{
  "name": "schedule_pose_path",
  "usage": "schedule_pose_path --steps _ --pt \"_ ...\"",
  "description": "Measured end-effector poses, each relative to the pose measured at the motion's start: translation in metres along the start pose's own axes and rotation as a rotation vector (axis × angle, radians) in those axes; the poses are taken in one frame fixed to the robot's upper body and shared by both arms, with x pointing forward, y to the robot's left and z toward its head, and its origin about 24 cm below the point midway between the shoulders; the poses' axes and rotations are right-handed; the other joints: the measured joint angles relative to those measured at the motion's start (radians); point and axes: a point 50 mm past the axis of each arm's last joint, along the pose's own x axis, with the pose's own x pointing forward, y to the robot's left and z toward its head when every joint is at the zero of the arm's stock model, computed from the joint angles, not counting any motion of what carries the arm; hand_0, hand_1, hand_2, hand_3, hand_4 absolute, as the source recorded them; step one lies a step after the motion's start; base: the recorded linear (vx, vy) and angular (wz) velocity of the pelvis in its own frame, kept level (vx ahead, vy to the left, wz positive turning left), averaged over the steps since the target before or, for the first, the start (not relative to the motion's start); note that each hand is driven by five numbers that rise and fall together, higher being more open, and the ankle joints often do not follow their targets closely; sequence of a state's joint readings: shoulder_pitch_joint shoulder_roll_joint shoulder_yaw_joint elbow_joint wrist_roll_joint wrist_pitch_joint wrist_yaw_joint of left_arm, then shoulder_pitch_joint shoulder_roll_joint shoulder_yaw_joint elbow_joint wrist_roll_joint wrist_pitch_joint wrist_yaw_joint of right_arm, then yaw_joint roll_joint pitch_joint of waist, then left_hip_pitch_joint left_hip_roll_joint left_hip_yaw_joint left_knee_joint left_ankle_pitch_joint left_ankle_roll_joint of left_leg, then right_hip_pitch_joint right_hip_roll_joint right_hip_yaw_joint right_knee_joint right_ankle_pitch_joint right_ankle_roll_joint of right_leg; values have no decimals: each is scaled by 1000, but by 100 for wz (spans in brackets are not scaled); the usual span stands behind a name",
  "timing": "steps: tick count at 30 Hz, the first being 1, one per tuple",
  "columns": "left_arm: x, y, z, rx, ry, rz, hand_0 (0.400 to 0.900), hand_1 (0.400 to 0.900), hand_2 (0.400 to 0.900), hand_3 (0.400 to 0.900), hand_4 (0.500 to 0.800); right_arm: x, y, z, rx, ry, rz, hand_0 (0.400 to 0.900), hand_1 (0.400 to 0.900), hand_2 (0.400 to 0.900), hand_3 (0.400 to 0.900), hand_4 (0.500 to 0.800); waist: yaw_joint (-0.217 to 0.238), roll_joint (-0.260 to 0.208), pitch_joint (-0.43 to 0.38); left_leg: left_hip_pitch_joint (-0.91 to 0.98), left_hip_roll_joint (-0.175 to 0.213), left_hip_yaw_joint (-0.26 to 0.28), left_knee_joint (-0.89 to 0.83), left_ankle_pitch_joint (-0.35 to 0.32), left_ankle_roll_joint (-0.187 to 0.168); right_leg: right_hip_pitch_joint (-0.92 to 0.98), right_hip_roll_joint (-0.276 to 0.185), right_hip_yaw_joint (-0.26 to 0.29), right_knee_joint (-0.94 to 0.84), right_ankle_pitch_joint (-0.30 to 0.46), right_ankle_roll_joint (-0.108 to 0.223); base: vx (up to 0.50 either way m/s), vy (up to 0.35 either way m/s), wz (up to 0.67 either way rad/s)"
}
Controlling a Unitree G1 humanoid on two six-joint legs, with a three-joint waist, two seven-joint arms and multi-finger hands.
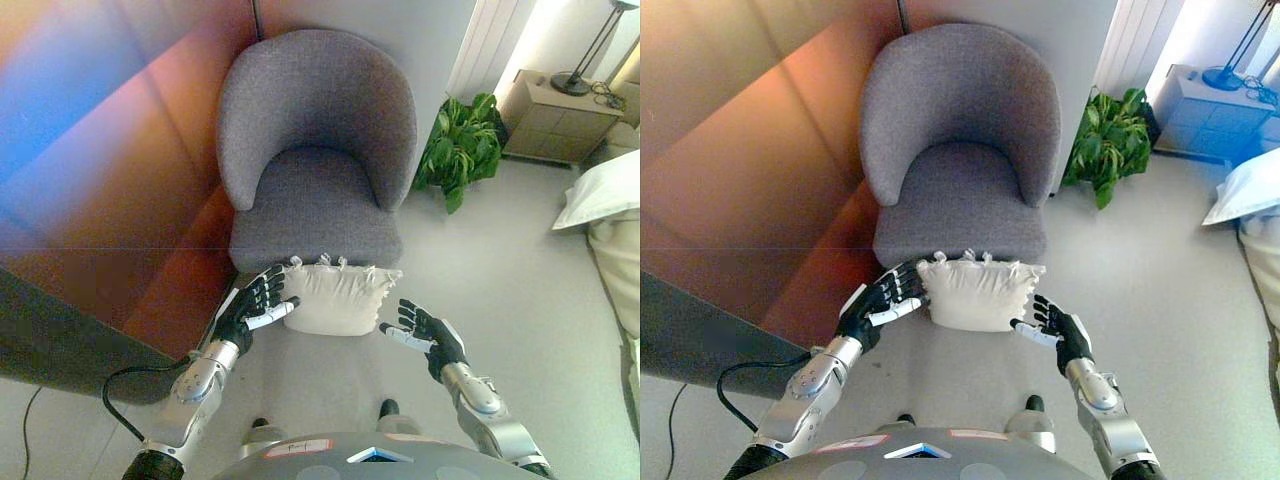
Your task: Pick up the pillow and put it on the sofa.
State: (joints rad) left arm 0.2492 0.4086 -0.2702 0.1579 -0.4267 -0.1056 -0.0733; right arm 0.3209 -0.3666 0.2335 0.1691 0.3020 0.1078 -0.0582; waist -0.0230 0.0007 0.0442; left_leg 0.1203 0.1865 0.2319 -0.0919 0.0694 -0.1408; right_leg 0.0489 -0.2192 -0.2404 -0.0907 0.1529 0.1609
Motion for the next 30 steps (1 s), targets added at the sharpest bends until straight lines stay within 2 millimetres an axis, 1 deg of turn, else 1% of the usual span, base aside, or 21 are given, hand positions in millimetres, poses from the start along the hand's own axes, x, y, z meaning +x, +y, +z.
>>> schedule_pose_path --steps 4,5,7,8,10,12,13,14,15,16,17,18,19,20,21,22,23,26,28,29,30 --pt "0 -1 0 -3 -2 0 900 900 900 900 800 0 -3 1 -11 0 -4 900 900 900 900 800 0 8 9 -11 6 -7 25 -2 19 -4 5 -7 5 -2 -3 -19 -113 1" --pt "2 0 2 0 -9 1 900 900 900 900 800 2 -3 3 -17 -7 -3 900 900 900 900 800 0 3 27 -39 13 -4 84 -16 46 -7 9 -7 5 -5 -9 -3 -118 -10" --pt "3 -1 3 -3 -12 0 900 900 900 900 800 5 -4 8 -25 -19 -2 900 900 900 900 800 1 1 56 -68 27 -8 149 -11 54 -19 17 -8 24 -12 -24 57 -121 -20" --pt "3 0 3 -2 -11 1 900 900 900 900 800 11 -4 13 -30 -30 -2 900 900 900 900 800 2 -15 92 -124 40 -12 270 -1 61 -39 11 -1 69 -32 -44 214 -36 -31" --pt "2 -1 0 -7 -1 2 900 900 900 900 800 13 -6 15 -35 -35 -5 900 900 900 900 800 16 -38 114 -175 44 -27 368 22 85 -49 3 20 77 -39 -54 264 42 -32" --pt "-2 -3 -10 -24 30 4 900 900 900 900 800 13 -11 16 -53 -37 -14 900 900 900 900 800 34 -50 122 -177 -6 -29 399 27 88 -32 -13 43 26 -38 -53 342 173 -30" --pt "-3 -5 -12 -33 34 1 900 900 900 900 800 11 -16 18 -73 -41 -19 900 900 900 900 800 39 -16 114 -172 0 -16 335 3 102 -25 11 41 12 -51 -28 392 227 -32" --pt "-1 -12 -8 -53 6 -12 900 900 900 900 800 8 -29 24 -113 -61 -38 900 900 900 900 800 30 90 113 -161 77 -40 231 -62 34 -94 82 29 229 -96 -38 486 255 -47" --pt "0 -2 2 -15 -28 2 900 900 900 900 800 12 -22 23 -84 -52 -34 900 900 900 900 800 54 42 146 -130 64 -31 223 -62 -17 -150 62 65 416 -234 -70 452 220 -45" --pt "2 6 7 7 -42 20 900 900 900 900 800 10 -16 15 -75 -31 -8 900 900 900 900 800 51 2 162 -120 48 -41 234 -59 -22 -176 46 82 484 -293 -94 556 258 -53" --pt "1 7 4 4 -30 26 900 900 900 900 800 7 -15 9 -72 -10 -6 900 900 900 900 800 50 1 160 -149 58 -59 250 -63 -12 -166 63 80 458 -293 -97 519 221 -43" --pt "1 6 1 -1 -21 24 900 900 900 900 800 4 -17 4 -70 6 -11 900 900 900 900 800 57 10 155 -134 54 -52 216 -55 2 -158 76 83 402 -284 -82 539 226 -42" --pt "-1 1 -3 -24 -16 24 900 900 900 900 800 5 -21 4 -82 9 -17 900 900 900 900 800 70 55 145 -143 84 -51 170 -50 14 -128 124 82 333 -281 -65 503 206 -37" --pt "-3 0 -1 -28 -33 27 900 900 900 900 800 6 -22 5 -84 3 -9 900 900 900 900 800 90 74 159 -163 110 -21 182 -48 17 -164 138 74 499 -298 -86 566 244 -42" --pt "-7 3 2 -10 -49 27 900 900 900 900 800 4 -18 -1 -77 21 12 900 900 900 900 800 92 37 159 -150 98 -5 187 -41 13 -151 111 67 648 -362 -82 627 285 -51" --pt "-10 7 1 6 -48 31 900 900 900 900 800 1 -16 -6 -64 29 19 900 900 900 900 800 90 -18 169 -148 85 16 259 -30 -27 -37 86 88 530 -447 -119 645 308 -51" --pt "-8 7 -3 -7 -38 42 900 900 900 900 800 4 -18 -4 -64 25 10 900 900 900 900 800 75 -17 198 -211 111 -15 379 -87 -31 60 107 129 406 -467 -112 474 240 -35" --pt "-6 6 -5 -12 -25 41 900 900 900 900 800 8 -19 0 -70 13 -2 900 900 900 900 800 99 -40 192 -288 93 -17 276 -86 -15 134 98 223 265 -406 -75 602 291 -17" --pt "-1 6 1 -7 -44 25 900 900 900 900 800 7 -23 0 -55 10 -26 900 900 900 900 800 116 -45 193 -291 42 -22 185 -55 30 199 58 220 199 -392 -45 527 307 8" --pt "-1 6 1 -6 -43 22 900 900 900 900 800 6 -23 -2 -41 17 -30 900 900 900 900 800 134 -40 190 -263 17 -41 174 4 45 190 41 190 241 -392 -43 452 330 13" --pt "-2 10 1 1 -39 33 900 900 900 900 800 6 -18 2 -25 -1 -21 900 900 900 900 800 154 -46 187 -248 6 -25 196 8 45 162 9 160 316 -389 -48 441 362 12"
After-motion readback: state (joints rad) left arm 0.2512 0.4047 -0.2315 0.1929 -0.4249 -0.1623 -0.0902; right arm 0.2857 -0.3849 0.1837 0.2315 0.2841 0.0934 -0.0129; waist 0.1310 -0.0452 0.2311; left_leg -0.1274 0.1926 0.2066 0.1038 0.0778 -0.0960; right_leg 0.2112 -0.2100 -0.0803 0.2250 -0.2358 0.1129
